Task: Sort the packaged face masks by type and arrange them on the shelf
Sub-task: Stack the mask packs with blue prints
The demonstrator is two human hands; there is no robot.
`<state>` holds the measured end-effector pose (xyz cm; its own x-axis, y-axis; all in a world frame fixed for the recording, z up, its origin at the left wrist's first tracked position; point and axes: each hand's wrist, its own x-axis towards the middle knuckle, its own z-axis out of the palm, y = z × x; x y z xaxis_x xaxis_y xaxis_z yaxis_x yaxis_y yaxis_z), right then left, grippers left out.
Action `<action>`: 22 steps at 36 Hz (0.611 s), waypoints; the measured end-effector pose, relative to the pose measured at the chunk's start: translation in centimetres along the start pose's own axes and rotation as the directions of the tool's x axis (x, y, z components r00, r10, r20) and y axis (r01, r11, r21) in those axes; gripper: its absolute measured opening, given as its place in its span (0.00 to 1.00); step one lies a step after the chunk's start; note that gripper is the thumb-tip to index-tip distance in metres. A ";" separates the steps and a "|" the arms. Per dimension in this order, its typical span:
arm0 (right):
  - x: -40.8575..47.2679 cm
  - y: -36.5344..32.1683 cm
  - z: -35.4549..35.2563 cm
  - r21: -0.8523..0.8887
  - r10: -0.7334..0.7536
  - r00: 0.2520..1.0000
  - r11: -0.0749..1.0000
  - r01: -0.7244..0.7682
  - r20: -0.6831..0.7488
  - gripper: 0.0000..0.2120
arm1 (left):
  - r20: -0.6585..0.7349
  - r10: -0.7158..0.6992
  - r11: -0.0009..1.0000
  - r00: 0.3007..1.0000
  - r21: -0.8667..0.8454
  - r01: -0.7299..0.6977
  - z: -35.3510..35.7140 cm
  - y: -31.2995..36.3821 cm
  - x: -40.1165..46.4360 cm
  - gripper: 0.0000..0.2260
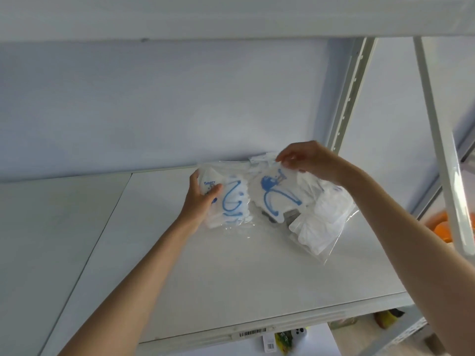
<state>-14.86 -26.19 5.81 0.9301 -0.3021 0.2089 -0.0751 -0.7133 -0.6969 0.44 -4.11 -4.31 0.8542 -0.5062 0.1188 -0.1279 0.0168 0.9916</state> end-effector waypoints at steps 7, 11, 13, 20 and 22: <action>3.6 -2.9 5.4 -0.253 -0.031 0.969 0.963 0.095 0.247 0.13 | 0.170 -0.023 0.997 0.985 -0.072 0.036 -0.2 0.1 -1.0 0.25; 4.2 -2.8 7.5 -0.248 -0.086 0.986 0.961 0.119 0.140 0.22 | 0.201 -0.029 0.998 0.979 -0.048 0.040 -0.7 -0.4 -1.4 0.30; 3.8 -2.2 8.6 -0.197 -0.115 0.993 0.974 0.108 -0.026 0.25 | 0.187 -0.038 0.997 0.982 -0.065 0.051 -1.1 -0.7 -1.5 0.33; 1.2 0.6 11.5 0.477 0.440 0.877 0.823 -0.307 -0.195 0.25 | -0.001 0.050 0.987 0.999 -0.150 -0.049 -1.2 -0.6 -1.2 0.34; 0.6 0.3 12.7 0.641 0.448 0.894 0.687 -0.343 -0.003 0.24 | -0.004 0.064 0.987 0.998 -0.147 -0.064 -1.0 -0.6 -1.1 0.35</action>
<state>-9.79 -18.58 -3.02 0.7969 -0.5914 -0.1238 -0.1401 0.0185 -0.9900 0.10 -2.71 -5.01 0.8464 -0.5003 0.1824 -0.1069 0.1758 0.9786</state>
